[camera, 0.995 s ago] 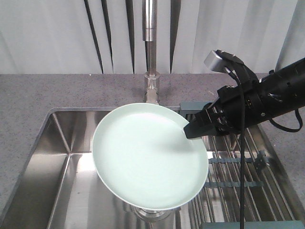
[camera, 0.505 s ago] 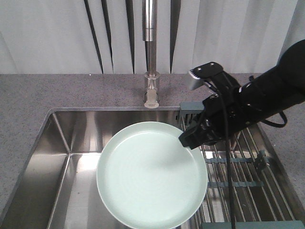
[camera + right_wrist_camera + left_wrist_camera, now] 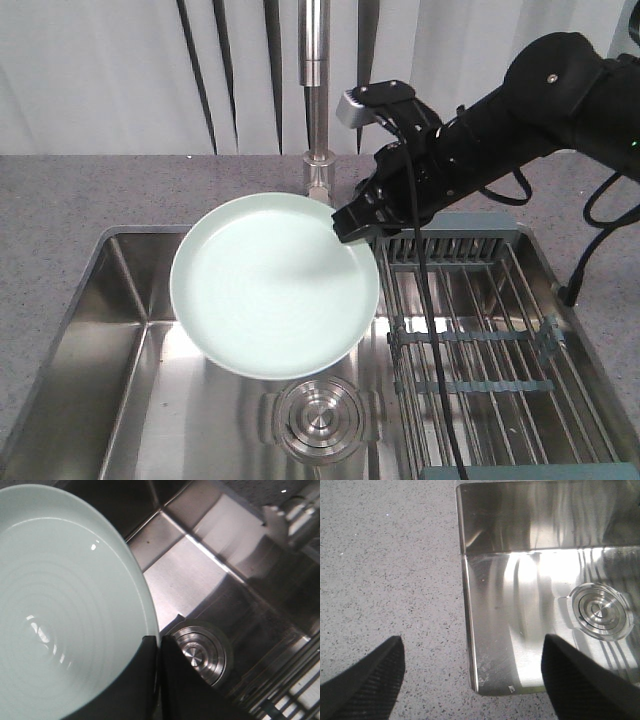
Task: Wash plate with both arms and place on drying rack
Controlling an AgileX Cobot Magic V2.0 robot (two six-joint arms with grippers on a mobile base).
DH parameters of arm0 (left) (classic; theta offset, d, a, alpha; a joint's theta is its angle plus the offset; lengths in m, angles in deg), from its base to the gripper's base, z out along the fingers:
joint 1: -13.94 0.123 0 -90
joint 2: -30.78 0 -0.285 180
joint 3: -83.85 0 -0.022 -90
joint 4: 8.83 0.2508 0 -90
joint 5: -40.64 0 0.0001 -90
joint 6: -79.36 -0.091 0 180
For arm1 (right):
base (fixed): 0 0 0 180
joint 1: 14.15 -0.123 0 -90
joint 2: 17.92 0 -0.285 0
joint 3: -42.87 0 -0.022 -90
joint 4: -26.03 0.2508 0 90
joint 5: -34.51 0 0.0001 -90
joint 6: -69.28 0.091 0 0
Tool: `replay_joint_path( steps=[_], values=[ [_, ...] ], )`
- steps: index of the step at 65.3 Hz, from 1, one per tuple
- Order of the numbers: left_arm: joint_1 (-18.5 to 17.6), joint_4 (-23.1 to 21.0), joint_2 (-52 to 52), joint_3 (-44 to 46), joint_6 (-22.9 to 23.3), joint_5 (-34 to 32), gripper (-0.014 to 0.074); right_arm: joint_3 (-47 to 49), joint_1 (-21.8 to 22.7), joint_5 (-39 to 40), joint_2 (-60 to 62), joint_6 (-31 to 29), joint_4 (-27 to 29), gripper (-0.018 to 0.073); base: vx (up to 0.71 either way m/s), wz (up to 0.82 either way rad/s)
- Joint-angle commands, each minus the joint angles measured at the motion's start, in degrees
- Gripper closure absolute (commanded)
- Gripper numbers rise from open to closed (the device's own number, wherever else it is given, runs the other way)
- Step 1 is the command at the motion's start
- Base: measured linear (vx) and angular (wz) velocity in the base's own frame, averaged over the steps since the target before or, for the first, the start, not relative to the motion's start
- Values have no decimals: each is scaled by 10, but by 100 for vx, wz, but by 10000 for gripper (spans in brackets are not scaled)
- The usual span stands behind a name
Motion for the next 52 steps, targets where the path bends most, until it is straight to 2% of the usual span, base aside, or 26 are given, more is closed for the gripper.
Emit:
replay_joint_path(
  steps=[1,12,27,38,52],
  values=[
    [2,-2,5,14,4,-32,62,27,27,17,26,9,15,564,0,0],
    [2,-2,5,14,4,-32,62,-6,72,17,51,27,3,564,0,0],
    [2,-2,5,14,4,-32,62,-129,108,50,133,24,-10,564,0,0],
    [2,-2,5,14,4,-32,62,-203,104,55,184,22,-10,564,0,0],
    [2,-2,5,14,4,-32,62,-243,59,65,214,32,-26,564,0,0]
  ],
)
